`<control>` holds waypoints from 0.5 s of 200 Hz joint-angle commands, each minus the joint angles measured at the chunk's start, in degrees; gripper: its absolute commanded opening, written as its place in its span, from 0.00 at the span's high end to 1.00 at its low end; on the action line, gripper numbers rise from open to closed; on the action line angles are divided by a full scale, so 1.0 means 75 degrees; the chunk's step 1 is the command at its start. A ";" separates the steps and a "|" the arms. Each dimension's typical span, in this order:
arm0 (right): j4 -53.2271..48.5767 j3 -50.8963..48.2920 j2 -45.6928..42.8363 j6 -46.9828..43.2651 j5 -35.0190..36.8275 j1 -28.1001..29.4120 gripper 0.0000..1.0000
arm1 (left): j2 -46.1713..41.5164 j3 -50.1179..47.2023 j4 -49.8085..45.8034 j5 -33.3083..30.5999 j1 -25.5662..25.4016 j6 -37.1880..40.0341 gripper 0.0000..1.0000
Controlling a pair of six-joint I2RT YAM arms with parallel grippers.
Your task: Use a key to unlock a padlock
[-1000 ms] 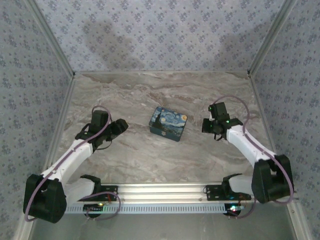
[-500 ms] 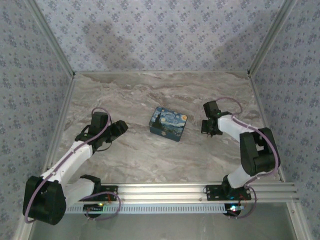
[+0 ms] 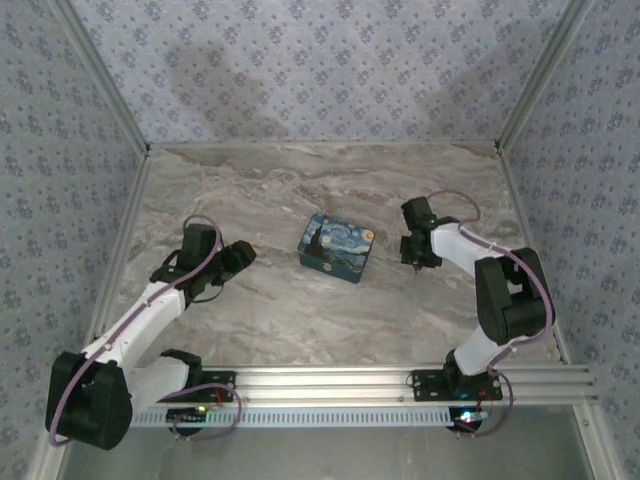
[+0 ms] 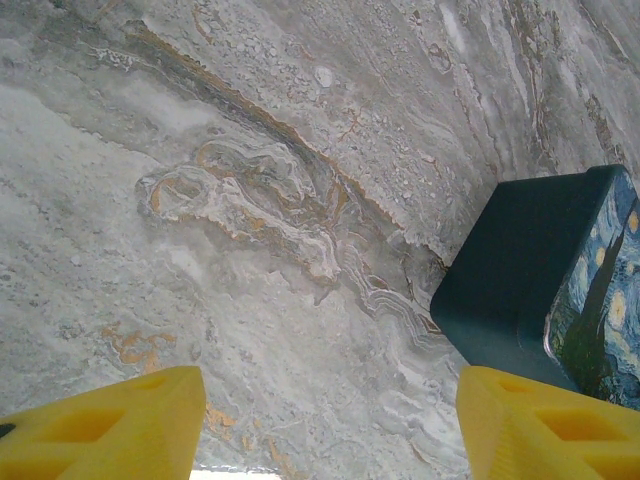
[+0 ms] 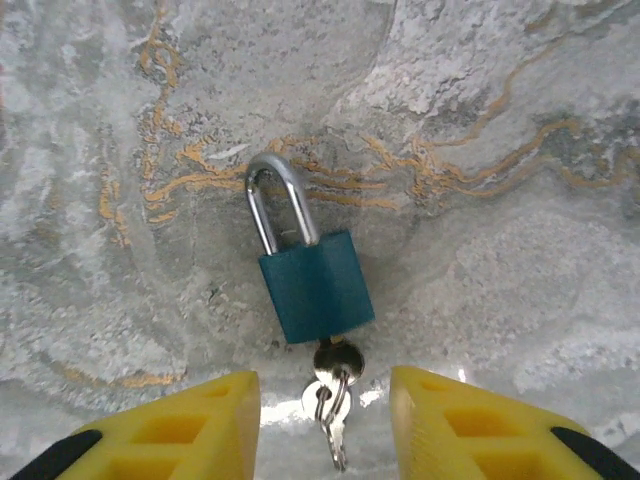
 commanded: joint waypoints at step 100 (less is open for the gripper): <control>0.0468 0.0105 -0.2099 -0.0245 0.0410 -0.0151 0.00 | 0.0880 0.2223 -0.1587 -0.1799 0.0367 0.2129 0.00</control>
